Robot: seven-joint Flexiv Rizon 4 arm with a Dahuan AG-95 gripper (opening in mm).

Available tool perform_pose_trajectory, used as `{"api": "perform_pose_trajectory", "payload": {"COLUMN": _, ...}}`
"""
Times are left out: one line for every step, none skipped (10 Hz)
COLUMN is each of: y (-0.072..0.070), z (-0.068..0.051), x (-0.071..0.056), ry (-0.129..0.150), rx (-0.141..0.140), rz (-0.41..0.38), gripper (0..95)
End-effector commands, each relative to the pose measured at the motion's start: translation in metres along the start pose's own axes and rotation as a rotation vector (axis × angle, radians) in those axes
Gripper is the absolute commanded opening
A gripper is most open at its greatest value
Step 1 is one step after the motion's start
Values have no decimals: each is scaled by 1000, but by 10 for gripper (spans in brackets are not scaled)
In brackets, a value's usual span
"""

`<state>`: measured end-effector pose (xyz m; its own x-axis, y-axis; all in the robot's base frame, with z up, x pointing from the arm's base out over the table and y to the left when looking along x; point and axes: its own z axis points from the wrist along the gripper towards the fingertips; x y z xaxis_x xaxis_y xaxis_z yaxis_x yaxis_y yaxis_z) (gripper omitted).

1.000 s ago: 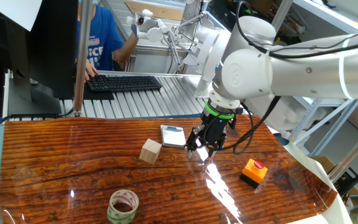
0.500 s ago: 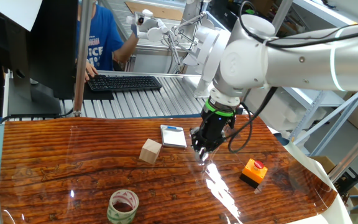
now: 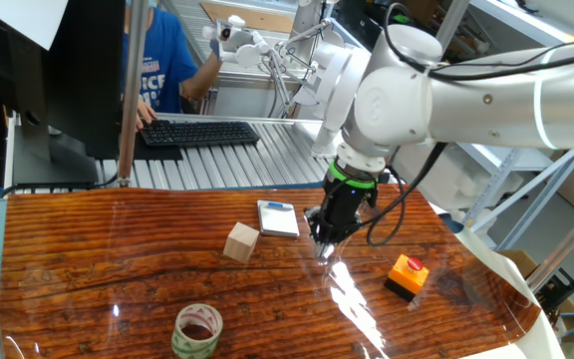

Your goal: Place the block on the scale

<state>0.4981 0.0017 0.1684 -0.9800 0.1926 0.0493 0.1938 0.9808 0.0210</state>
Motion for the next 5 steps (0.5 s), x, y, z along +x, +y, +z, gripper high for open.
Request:
{"api": "perform_pose_trajectory", "payload": {"y": -1, "z": -1, "x": 3, "ry": 1, "rx": -2, "rz": 4, "gripper": 0}}
{"api": "perform_pose_trajectory", "payload": {"y": -1, "z": 0, "x": 4, "ry": 2, "rx": -2, "rz": 6, "gripper": 0}}
{"api": "perform_pose_trajectory", "payload": {"y": -1, "z": 0, "x": 5, "ry": 1, "rx": -3, "rz": 7, "gripper": 0}}
{"api": "perform_pose_trajectory", "payload": {"y": -1, "z": 1, "x": 7, "ry": 2, "rx": -6, "rz": 6, "gripper": 0}}
{"api": "perform_pose_trajectory", "payload": {"y": -1, "z": 1, "x": 8, "ry": 8, "rx": -11, "rz": -2, "gripper": 0}}
